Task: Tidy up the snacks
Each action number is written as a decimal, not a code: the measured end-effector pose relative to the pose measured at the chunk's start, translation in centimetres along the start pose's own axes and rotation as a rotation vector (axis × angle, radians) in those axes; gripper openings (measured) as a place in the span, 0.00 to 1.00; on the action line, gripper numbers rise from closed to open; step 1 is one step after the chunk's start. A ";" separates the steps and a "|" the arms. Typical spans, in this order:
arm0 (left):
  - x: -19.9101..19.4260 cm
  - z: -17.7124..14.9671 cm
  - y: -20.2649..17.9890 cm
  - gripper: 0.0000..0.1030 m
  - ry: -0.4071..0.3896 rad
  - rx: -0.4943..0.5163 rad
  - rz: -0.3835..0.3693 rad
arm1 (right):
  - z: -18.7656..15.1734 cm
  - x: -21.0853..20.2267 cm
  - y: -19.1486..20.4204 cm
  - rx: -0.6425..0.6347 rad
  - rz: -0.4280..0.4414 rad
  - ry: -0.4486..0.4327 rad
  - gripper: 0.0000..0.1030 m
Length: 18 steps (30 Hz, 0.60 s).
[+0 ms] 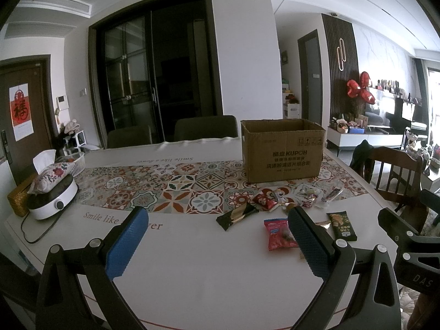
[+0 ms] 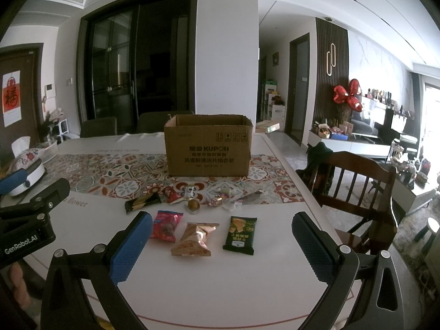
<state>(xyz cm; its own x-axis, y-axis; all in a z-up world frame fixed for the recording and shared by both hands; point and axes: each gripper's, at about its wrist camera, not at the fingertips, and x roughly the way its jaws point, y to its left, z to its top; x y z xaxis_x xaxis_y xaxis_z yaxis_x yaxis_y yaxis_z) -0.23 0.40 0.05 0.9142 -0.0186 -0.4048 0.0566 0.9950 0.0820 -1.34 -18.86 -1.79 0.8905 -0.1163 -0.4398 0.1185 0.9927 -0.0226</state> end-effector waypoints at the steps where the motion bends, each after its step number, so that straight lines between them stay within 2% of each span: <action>1: 0.0 0.0 0.0 1.00 0.000 0.000 0.000 | 0.0 0.0 0.0 0.000 0.000 0.000 0.99; 18: 0.7 0.0 -0.2 1.00 0.030 0.014 -0.021 | 0.0 0.5 0.3 0.001 0.008 0.015 0.99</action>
<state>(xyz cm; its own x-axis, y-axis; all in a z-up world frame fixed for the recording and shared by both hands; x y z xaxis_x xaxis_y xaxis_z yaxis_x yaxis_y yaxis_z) 0.40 0.21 -0.25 0.9005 -0.0364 -0.4333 0.0816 0.9929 0.0860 -0.85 -18.64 -1.98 0.8848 -0.1075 -0.4534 0.1114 0.9936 -0.0182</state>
